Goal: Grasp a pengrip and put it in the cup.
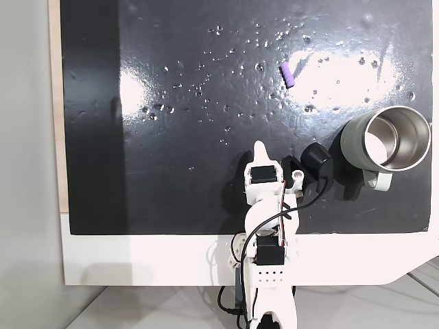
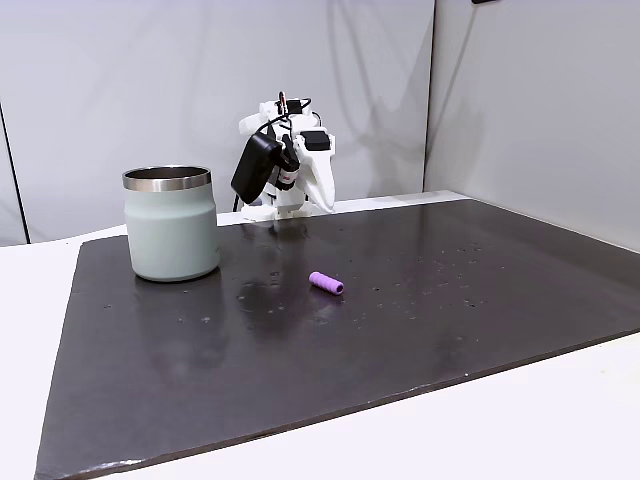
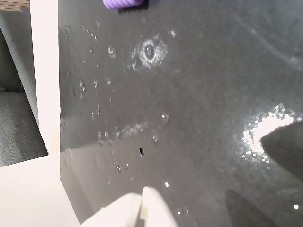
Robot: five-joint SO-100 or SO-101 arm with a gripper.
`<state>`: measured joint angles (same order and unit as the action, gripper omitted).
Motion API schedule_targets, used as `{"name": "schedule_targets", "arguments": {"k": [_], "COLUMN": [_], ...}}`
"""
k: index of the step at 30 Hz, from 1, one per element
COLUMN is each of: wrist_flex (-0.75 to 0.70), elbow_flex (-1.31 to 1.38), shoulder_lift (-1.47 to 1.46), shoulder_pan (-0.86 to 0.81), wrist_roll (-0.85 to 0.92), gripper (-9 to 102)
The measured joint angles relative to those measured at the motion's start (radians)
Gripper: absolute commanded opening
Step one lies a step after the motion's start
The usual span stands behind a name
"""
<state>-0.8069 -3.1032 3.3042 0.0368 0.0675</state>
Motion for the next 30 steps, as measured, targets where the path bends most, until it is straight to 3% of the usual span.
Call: {"name": "schedule_targets", "arguments": {"k": [20,23,30], "wrist_flex": [0.038,0.084,0.156], "elbow_flex": [0.005,0.071,0.480], "shoulder_lift": [-0.015,-0.163,-0.831], "shoulder_pan": [0.028,0.031,-0.067], "wrist_roll": [0.011,0.000,-0.058], "gripper": [0,0,0]}}
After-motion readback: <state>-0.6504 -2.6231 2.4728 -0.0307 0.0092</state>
